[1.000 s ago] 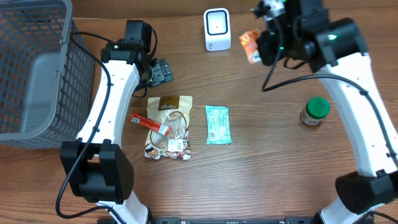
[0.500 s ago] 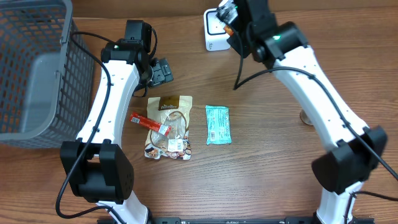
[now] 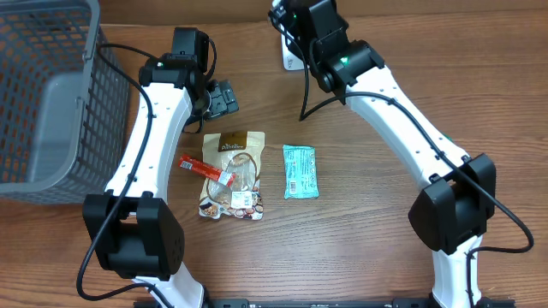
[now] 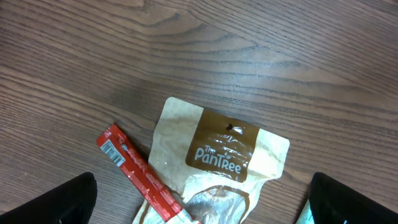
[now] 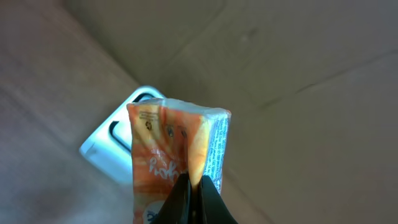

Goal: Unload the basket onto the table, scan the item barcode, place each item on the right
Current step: 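Hold the orange pack in front of the white scanner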

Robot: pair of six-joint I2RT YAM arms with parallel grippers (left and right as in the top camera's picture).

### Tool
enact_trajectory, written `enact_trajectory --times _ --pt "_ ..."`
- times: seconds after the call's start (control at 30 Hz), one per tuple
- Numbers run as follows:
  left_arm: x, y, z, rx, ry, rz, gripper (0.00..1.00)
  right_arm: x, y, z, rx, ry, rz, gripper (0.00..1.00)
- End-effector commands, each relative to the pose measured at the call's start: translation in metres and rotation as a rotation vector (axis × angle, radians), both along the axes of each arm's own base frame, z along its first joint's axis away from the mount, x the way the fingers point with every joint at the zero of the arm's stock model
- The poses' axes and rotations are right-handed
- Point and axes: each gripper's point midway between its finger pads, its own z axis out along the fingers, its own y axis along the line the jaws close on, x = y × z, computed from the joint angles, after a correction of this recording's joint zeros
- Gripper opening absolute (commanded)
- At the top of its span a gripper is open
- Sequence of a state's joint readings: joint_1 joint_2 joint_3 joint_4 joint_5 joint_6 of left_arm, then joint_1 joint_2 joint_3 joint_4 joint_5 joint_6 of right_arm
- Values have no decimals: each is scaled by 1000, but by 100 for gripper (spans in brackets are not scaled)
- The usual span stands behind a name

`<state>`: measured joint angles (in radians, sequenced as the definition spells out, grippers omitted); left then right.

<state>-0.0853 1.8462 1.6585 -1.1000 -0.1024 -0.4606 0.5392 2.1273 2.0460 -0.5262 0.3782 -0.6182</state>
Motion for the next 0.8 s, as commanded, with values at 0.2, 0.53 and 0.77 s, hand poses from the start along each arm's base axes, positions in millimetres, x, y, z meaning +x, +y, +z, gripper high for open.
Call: enact_trajectory --times 0.2,0.53,0.77 --pt "2 1 10 10 -28 -8 100 38 20 -23 -126 -128 77 4" --pt "2 1 10 10 -28 -8 100 67 32 -36 -60 -254 56 4" --pt "2 1 10 10 -28 -8 100 78 28 -74 -185 -245 64 4"
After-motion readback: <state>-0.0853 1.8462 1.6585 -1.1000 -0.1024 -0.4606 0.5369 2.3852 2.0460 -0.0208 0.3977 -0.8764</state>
